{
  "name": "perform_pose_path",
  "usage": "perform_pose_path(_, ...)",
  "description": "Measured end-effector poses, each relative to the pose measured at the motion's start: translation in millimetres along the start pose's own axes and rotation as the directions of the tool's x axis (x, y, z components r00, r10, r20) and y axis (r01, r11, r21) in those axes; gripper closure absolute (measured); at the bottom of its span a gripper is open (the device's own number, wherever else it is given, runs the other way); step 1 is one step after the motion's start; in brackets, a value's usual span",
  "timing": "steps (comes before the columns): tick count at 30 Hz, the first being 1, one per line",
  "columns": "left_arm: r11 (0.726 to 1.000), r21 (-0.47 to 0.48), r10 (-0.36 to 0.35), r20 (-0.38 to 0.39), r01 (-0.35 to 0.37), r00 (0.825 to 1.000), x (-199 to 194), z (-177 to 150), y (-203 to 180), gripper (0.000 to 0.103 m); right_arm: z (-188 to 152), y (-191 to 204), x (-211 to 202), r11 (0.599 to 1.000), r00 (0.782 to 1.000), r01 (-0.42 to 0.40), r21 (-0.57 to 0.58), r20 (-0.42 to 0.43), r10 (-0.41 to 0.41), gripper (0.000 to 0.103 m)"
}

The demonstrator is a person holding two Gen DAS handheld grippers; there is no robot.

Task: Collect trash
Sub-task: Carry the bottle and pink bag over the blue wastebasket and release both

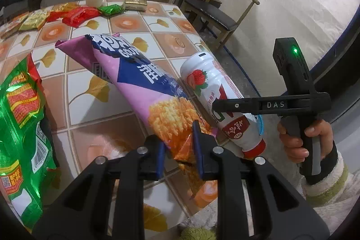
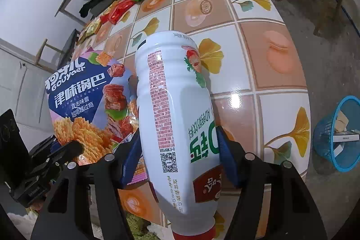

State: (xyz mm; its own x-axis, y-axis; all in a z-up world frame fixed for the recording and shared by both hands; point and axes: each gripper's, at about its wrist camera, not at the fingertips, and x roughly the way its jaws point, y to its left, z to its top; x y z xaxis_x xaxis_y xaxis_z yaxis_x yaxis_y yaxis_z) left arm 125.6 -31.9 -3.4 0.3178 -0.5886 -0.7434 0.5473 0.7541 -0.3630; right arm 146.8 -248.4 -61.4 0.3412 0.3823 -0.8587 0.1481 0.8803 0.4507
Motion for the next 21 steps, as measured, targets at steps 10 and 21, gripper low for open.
perform_pose_path(10, 0.999, 0.04, 0.031, 0.021, -0.031, 0.999, -5.4, -0.7, -11.6, 0.084, -6.4, -7.0, -8.9, 0.997, 0.998, -0.056, 0.059, 0.039, 0.054, 0.042)
perform_pose_path(21, 0.996, 0.085, 0.002, 0.06, -0.007, 0.998, -20.3, 6.3, -28.3, 0.084, -9.1, -8.4, -42.1, 0.99, 0.986, -0.112, 0.086, 0.135, 0.1, 0.043)
